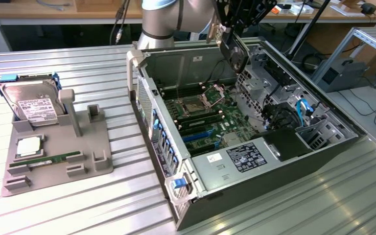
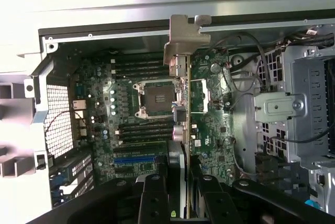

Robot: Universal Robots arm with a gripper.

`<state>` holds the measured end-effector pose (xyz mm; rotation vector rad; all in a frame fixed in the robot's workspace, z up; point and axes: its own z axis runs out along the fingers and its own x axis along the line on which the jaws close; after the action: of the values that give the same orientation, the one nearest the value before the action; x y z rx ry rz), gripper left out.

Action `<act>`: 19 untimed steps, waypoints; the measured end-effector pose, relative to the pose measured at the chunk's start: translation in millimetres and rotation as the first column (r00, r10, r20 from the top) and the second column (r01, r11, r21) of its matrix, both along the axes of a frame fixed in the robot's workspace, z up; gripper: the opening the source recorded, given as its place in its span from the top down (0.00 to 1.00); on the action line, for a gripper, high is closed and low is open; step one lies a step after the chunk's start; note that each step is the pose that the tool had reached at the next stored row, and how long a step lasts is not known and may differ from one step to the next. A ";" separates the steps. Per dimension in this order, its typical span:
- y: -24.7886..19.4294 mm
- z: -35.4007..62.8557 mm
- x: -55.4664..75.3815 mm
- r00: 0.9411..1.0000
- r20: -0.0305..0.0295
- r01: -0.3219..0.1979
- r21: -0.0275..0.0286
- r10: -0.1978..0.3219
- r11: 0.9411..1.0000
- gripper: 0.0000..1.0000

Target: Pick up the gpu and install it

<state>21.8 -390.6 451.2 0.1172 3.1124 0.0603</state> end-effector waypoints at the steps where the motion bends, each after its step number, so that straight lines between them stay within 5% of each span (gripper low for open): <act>1: 0.0 -0.6 0.0 1.000 0.000 0.000 0.000 0.000 1.000 0.73; 19: -0.3 -13.8 1.1 1.000 0.000 0.000 0.000 0.000 1.000 0.73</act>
<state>23.0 -390.9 437.4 0.1172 3.1125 0.0601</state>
